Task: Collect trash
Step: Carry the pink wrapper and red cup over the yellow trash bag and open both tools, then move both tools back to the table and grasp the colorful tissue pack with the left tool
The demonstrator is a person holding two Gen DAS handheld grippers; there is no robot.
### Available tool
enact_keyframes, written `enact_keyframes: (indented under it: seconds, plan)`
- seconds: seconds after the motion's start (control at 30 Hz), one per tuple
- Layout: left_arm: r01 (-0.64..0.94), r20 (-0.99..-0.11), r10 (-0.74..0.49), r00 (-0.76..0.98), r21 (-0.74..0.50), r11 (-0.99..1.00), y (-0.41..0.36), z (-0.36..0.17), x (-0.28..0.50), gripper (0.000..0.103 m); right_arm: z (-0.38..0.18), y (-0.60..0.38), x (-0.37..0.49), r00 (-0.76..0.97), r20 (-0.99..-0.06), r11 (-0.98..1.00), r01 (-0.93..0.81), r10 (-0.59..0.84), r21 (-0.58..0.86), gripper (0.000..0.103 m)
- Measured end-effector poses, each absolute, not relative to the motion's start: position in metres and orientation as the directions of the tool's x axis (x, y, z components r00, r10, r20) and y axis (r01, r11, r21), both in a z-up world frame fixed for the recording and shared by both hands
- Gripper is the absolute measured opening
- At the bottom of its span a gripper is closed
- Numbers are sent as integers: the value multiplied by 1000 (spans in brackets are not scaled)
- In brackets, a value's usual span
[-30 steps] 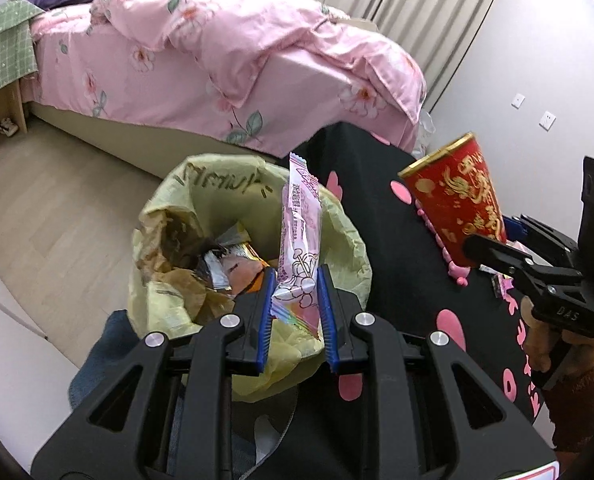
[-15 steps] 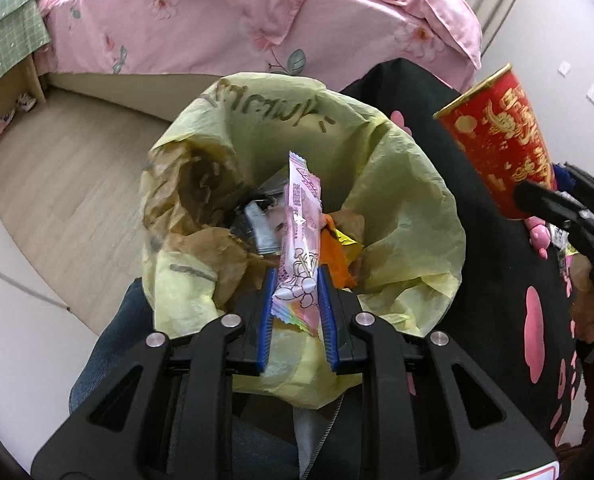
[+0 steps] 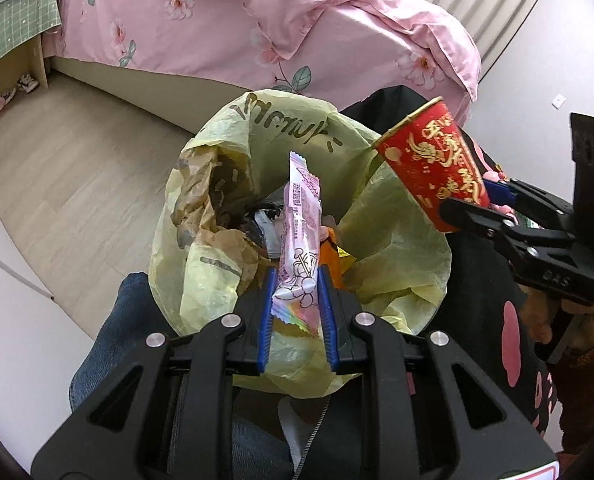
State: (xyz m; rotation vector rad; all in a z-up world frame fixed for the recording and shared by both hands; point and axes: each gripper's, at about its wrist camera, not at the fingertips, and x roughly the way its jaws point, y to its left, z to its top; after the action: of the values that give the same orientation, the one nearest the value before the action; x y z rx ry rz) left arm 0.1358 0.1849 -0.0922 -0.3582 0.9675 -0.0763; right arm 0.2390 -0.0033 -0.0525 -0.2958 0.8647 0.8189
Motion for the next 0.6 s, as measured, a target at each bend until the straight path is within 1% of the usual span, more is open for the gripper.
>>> enact_keyframes:
  seconds: [0.17,0.2,0.23,0.27,0.33,0.43,0.53,0.6]
  plan:
    - [-107,-780,-239,579,-363,925,190,-88,134,21,-58,7,244,349,-793,662,-745,500,90,53]
    - [-110,-774,-242,585,-371,922,191,-86,133,23,-59,7,244,350,-796,664,-742,495,87,53]
    - [-106,-764,-249,595,-381,918,193,-83,132,29,-59,8,243,351,-796,666,-741,493,85,54]
    - [-103,-759,-251,601,-385,917,194,-81,131,38,-59,7,242,353,-796,665,-742,492,83,54]
    - [-101,-744,-245,622,-387,917,196,-73,128,46,-58,4,239,370,-793,671,-739,485,66,54]
    - [-121,-720,-223,657,-393,912,197,-59,122,52,-51,-8,237,386,-777,688,-721,498,83,54]
    - [-136,-697,-193,690,-388,911,195,-43,118,56,-36,-31,229,410,-734,708,-693,541,134,54]
    - [-135,-673,-171,720,-377,916,189,-29,115,58,-26,-48,222,447,-707,724,-677,547,132,54]
